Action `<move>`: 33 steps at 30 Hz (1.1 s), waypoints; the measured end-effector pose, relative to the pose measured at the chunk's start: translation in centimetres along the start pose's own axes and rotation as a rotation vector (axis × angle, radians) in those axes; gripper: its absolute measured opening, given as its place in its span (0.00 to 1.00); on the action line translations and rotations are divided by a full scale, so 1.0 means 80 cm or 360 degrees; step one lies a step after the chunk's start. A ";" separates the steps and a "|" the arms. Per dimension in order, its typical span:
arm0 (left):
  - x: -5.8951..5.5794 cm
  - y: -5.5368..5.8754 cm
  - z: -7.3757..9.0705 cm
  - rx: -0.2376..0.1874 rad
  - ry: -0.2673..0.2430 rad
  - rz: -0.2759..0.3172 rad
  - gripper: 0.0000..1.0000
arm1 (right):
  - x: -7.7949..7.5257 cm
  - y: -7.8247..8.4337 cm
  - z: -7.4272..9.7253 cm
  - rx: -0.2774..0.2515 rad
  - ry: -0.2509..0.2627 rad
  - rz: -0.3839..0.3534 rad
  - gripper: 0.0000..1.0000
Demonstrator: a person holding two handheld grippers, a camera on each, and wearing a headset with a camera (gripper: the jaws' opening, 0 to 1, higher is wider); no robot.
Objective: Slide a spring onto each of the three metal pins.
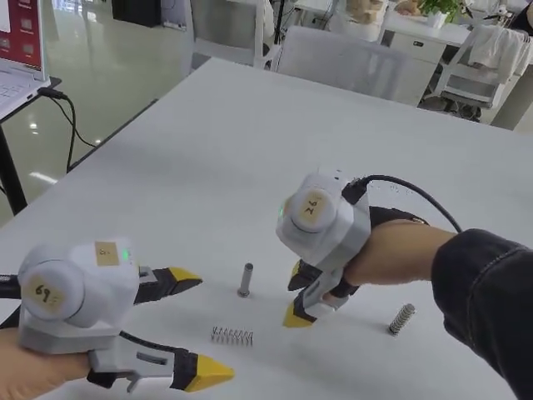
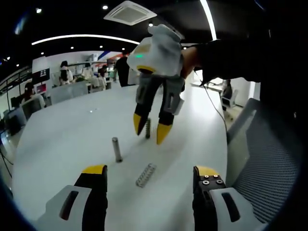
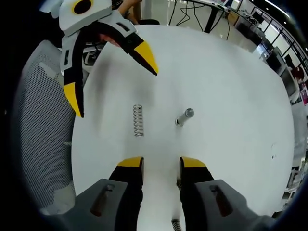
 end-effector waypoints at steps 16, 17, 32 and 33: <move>-0.001 0.003 0.003 0.0015 -0.0006 -0.0003 0.67 | 0.023 -0.024 -0.020 -0.0035 -0.0071 0.0070 0.26; -0.001 0.003 0.003 0.0017 -0.0006 -0.0003 0.67 | 0.025 -0.026 -0.022 -0.0035 -0.0077 0.0073 0.26; -0.001 0.010 0.007 0.0020 -0.0012 0.0013 0.67 | 0.041 -0.028 -0.051 -0.0006 -0.0144 0.0094 0.22; -0.002 0.010 0.008 0.0020 -0.0011 0.0012 0.67 | 0.041 -0.028 -0.052 0.0000 -0.0143 0.0093 0.21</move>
Point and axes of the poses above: the centre of the closed fingertips' face, and the gripper's own axes: z roughly backward along the fingers, x roughly to its left, y roughly out of its underside, the point moved 3 cm from there along z, roughly backward along the fingers, and after that the axes turned 11 degrees about -x, right-handed, at the moved point
